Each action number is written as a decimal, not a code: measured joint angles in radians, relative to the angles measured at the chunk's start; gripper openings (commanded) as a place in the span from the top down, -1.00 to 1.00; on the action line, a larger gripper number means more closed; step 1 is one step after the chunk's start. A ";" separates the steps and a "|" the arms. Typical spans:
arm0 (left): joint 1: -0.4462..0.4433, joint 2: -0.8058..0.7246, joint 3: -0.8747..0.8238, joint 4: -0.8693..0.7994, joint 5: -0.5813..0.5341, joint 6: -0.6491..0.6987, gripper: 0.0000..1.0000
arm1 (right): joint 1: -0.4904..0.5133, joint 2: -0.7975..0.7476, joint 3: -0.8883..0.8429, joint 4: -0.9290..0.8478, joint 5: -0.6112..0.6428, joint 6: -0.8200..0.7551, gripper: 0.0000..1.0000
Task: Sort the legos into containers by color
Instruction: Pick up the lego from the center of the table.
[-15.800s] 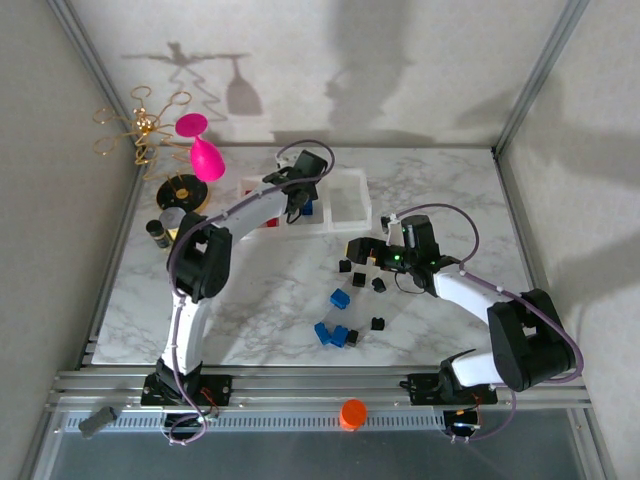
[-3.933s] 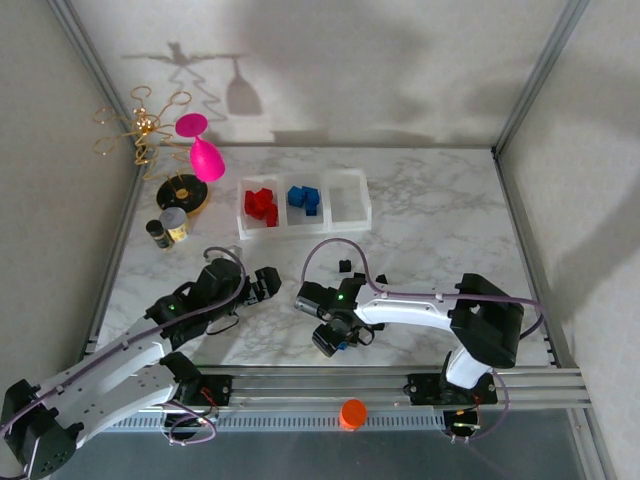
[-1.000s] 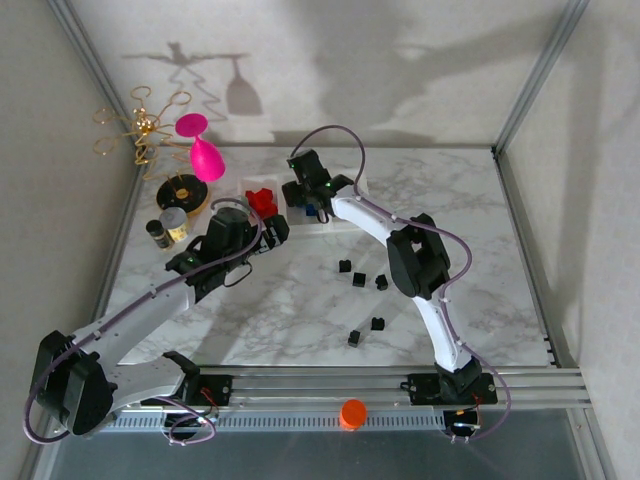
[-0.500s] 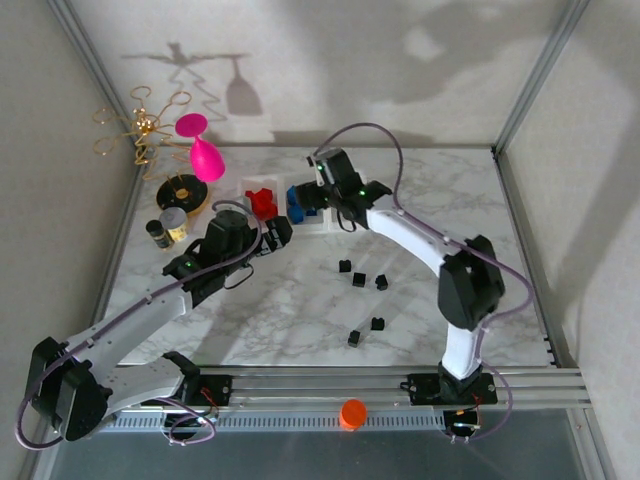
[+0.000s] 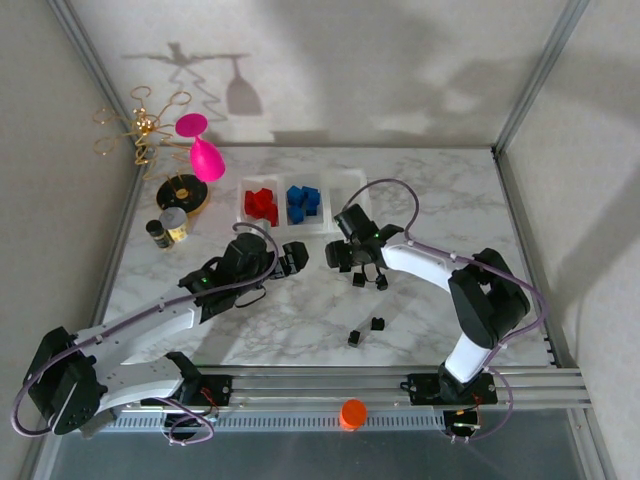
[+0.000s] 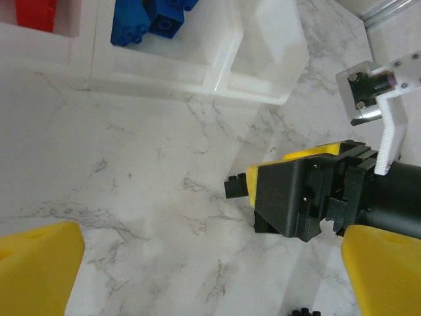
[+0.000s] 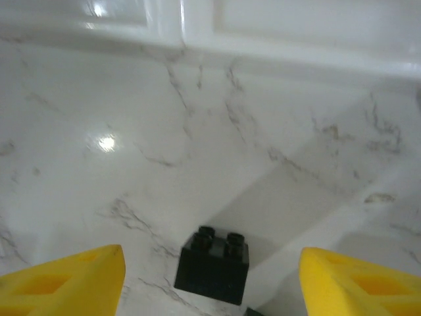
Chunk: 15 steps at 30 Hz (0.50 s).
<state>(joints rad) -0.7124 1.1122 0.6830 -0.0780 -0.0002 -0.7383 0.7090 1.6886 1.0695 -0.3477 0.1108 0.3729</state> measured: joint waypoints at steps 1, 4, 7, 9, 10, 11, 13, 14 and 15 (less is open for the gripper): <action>-0.005 -0.002 -0.010 0.002 -0.003 -0.004 -0.99 | 0.002 0.000 -0.008 0.005 0.001 0.007 -0.34; -0.012 -0.011 -0.029 0.002 -0.017 -0.018 -0.99 | 0.008 0.003 -0.021 0.025 0.008 0.017 -0.29; -0.014 -0.022 -0.032 0.000 -0.029 -0.026 -0.99 | 0.010 0.026 -0.021 0.047 0.019 0.023 -0.22; -0.014 -0.031 -0.033 0.000 -0.039 -0.031 -0.99 | 0.012 0.050 -0.021 0.059 0.027 0.025 -0.19; -0.014 -0.035 -0.034 0.000 -0.043 -0.034 -0.99 | 0.013 0.062 -0.021 0.063 0.028 0.025 -0.18; -0.014 -0.037 -0.034 0.000 -0.048 -0.037 -0.99 | 0.014 0.072 -0.021 0.064 0.029 0.025 -0.15; -0.016 -0.037 -0.034 0.000 -0.052 -0.041 -0.99 | 0.016 0.086 -0.021 0.068 0.038 0.028 -0.08; -0.016 -0.037 -0.035 0.000 -0.053 -0.041 -0.99 | 0.018 0.090 -0.021 0.071 0.045 0.028 -0.05; -0.018 -0.037 -0.036 0.000 -0.054 -0.043 -0.99 | 0.018 0.094 -0.021 0.072 0.049 0.028 -0.01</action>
<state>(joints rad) -0.7300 1.0748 0.6472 -0.0780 -0.0544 -0.7815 0.7273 1.7828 1.0481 -0.2752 0.1596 0.4011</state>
